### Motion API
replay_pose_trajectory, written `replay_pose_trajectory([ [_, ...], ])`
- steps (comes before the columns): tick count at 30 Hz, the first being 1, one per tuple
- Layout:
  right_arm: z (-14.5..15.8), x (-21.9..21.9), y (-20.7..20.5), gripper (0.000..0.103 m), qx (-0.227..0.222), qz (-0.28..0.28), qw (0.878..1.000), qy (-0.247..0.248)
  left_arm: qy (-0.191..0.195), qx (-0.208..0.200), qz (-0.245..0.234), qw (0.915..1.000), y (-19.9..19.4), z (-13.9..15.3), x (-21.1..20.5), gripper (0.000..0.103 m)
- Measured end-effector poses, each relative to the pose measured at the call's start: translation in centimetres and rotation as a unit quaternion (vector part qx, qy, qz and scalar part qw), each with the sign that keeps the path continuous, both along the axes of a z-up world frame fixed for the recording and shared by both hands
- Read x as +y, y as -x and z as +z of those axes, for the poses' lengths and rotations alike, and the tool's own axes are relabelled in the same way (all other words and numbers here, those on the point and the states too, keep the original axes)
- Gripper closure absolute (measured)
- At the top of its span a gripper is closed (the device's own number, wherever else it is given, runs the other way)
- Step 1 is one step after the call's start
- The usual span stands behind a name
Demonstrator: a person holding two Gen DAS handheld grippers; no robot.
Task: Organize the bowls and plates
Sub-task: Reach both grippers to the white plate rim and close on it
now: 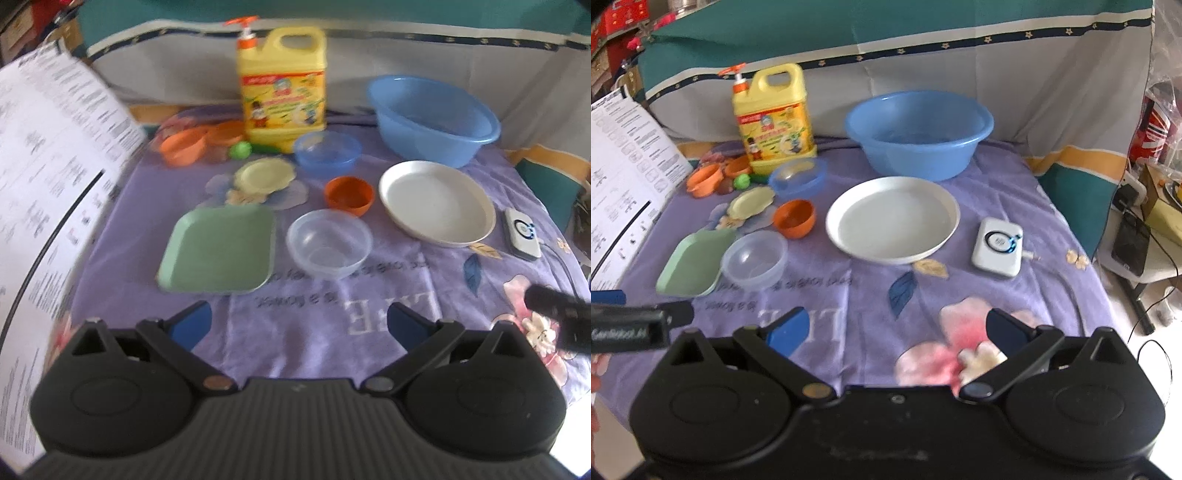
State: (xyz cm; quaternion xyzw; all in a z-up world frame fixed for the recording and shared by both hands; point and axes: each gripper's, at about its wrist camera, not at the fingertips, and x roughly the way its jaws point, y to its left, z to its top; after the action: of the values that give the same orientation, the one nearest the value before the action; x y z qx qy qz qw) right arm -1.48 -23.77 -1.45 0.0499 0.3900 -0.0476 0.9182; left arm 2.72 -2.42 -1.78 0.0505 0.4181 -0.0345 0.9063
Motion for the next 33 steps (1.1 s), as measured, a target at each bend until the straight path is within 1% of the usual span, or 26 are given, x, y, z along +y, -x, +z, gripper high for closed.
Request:
replay_pose_trajectory([
  [3, 0.1, -2.3, -1.7, 0.0, 0.002, -0.011, 1.0, -0.013, -0.004, -0.01, -0.021, 0.9997, -0.8, 0.3, -2.3, 0.0],
  [6, 0.1, -4.8, -3.6, 0.0, -0.01, -0.007, 0.999, -0.036, -0.004, -0.014, -0.04, 0.9991, -1.9, 0.3, -4.9, 0.0],
  [10, -0.2, -7.7, -6.6, 0.0, -0.016, -0.004, 0.998, -0.059, 0.01, -0.005, -0.06, 0.9981, -3.7, -0.3, -8.3, 0.0],
  [13, -0.9, -9.9, -9.5, 0.0, -0.015, -0.001, 0.997, -0.07, 0.016, -0.008, -0.072, 0.9973, -5.2, -0.8, -10.6, 0.0],
  [14, -1.0, -10.6, -10.4, 0.002, -0.015, 0.0, 0.997, -0.077, 0.018, -0.009, -0.074, 0.9971, -5.7, -1.0, -11.3, 0.0],
  [16, -1.7, -11.7, -12.2, 0.012, -0.014, 0.0, 0.996, -0.083, 0.026, -0.002, -0.068, 0.9973, -6.8, -1.7, -12.2, 0.0],
  [17, -2.1, -12.3, -13.4, 0.013, -0.011, 0.001, 0.996, -0.087, 0.033, 0.004, -0.064, 0.9974, -7.4, -2.1, -12.6, 0.0],
  [20, -3.6, -13.4, -16.4, 0.023, -0.004, 0.012, 0.995, -0.095, 0.044, 0.023, -0.06, 0.997, -9.5, -3.6, -13.5, 0.0],
  [21, -4.1, -13.6, -17.4, 0.028, -0.001, 0.016, 0.995, -0.097, 0.042, 0.026, -0.056, 0.9972, -10.1, -3.9, -13.8, 0.001],
  [22, -4.7, -13.7, -18.3, 0.036, 0.003, 0.021, 0.995, -0.101, 0.041, 0.029, -0.052, 0.9974, -10.7, -4.3, -13.9, 0.002],
  [23, -5.2, -13.9, -19.1, 0.04, 0.008, 0.026, 0.994, -0.105, 0.041, 0.031, -0.048, 0.9975, -11.1, -4.7, -14.0, 0.004],
  [25, -6.4, -13.9, -20.5, 0.05, 0.019, 0.033, 0.993, -0.108, 0.048, 0.037, -0.04, 0.9973, -11.8, -5.2, -14.0, 0.004],
  [26, -7.2, -13.7, -21.1, 0.052, 0.025, 0.036, 0.993, -0.105, 0.052, 0.041, -0.038, 0.9971, -12.0, -5.6, -14.0, 0.004],
  [28, -8.1, -13.7, -21.9, 0.063, 0.031, 0.043, 0.993, -0.106, 0.05, 0.044, -0.038, 0.997, -12.4, -6.2, -14.2, 0.006],
  [29, -8.5, -13.7, -22.1, 0.066, 0.034, 0.047, 0.993, -0.107, 0.047, 0.046, -0.038, 0.9971, -12.6, -6.5, -14.4, 0.008],
  [31, -9.4, -13.5, -22.8, 0.083, 0.043, 0.054, 0.992, -0.105, 0.045, 0.054, -0.04, 0.9967, -13.0, -7.1, -14.7, 0.012],
  [32, -9.7, -13.4, -23.0, 0.087, 0.048, 0.054, 0.992, -0.101, 0.047, 0.06, -0.039, 0.9963, -13.2, -7.3, -14.8, 0.014],
  [33, -10.0, -13.3, -23.0, 0.093, 0.051, 0.054, 0.993, -0.097, 0.049, 0.063, -0.038, 0.9961, -13.3, -7.5, -14.9, 0.015],
])
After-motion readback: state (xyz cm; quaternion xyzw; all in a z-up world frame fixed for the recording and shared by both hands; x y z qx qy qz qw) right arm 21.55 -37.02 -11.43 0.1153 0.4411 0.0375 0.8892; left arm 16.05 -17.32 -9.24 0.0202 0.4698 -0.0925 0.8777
